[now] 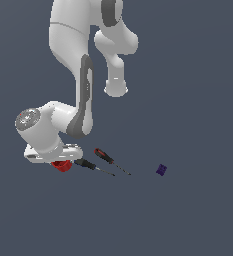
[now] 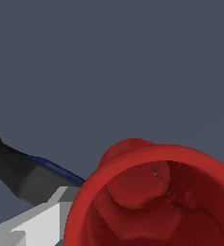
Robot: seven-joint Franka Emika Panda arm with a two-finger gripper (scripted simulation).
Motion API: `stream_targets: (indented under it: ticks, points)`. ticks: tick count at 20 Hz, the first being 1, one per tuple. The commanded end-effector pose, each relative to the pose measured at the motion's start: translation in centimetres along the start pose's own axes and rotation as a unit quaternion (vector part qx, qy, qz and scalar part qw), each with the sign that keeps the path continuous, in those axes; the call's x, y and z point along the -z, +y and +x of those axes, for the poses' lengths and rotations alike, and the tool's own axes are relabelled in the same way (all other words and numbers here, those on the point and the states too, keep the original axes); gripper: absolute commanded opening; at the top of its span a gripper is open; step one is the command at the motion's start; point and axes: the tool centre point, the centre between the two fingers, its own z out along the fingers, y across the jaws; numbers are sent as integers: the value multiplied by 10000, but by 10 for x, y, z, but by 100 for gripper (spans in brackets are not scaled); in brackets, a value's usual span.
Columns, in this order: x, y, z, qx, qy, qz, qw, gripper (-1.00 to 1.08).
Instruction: Pick up a designated object from a clutter of objects.
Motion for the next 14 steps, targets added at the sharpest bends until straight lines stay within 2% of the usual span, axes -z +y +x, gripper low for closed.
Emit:
stream_targets:
  ticks: [1,7,14]
  points:
    - [12,-6,3,4,15,-6,10000,-100]
    - [54,-33,9,4,15,-6,10000,-100]
    - [126,-78,21,2,13,-10,10000,-100]
